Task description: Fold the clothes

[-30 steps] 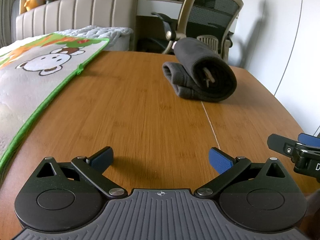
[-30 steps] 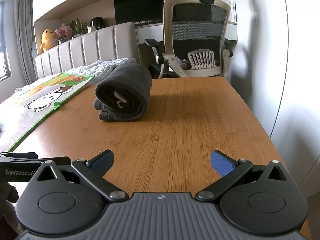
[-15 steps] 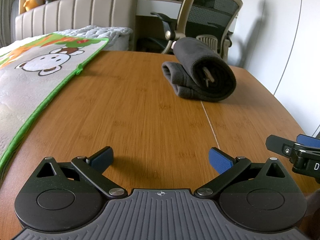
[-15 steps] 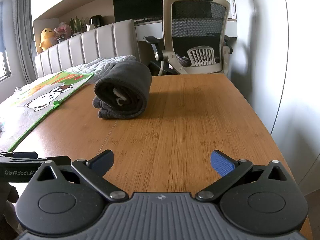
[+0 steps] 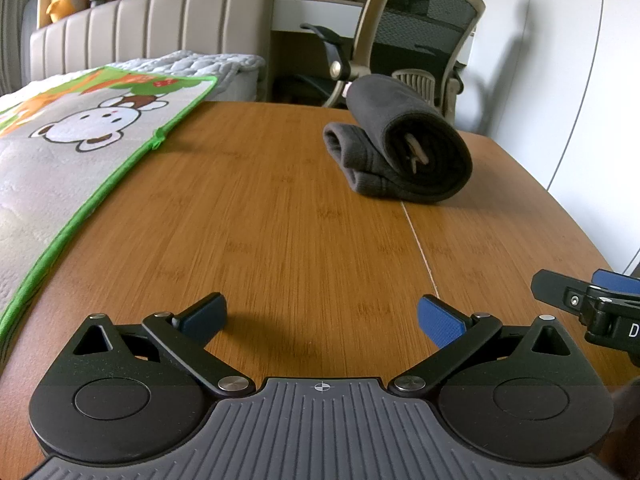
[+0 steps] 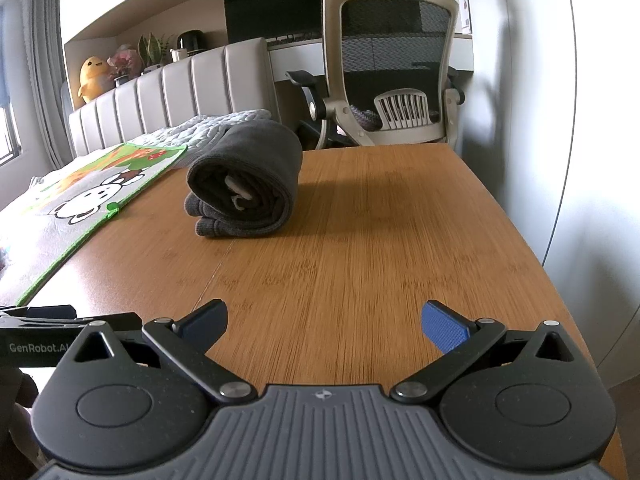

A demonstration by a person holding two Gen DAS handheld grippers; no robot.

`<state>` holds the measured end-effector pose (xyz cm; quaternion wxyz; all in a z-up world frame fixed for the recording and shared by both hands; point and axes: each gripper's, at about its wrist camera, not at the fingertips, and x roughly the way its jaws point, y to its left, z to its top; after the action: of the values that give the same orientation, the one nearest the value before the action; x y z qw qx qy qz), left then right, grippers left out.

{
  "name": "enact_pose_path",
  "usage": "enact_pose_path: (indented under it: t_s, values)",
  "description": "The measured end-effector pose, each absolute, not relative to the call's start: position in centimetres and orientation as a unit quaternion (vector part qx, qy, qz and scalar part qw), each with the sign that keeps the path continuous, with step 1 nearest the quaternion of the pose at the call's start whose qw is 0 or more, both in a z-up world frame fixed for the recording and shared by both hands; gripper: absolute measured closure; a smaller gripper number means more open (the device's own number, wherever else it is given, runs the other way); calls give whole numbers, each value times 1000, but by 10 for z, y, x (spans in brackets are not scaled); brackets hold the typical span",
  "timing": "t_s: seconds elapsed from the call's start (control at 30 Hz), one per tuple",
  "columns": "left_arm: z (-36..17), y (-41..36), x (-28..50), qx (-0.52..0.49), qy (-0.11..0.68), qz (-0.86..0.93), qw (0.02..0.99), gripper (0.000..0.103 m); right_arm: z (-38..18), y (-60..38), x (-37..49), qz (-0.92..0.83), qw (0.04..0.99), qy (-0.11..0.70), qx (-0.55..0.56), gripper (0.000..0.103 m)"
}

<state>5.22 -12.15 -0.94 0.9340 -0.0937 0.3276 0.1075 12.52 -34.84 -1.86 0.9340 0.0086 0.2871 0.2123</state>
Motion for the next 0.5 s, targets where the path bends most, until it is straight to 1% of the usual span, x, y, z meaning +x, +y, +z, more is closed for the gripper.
enact_pose_path:
  t_s: [0.5]
  values:
    - [-10,-122,52,-94,327,107,934,0,-20,-349,126,212,932,292,14,0]
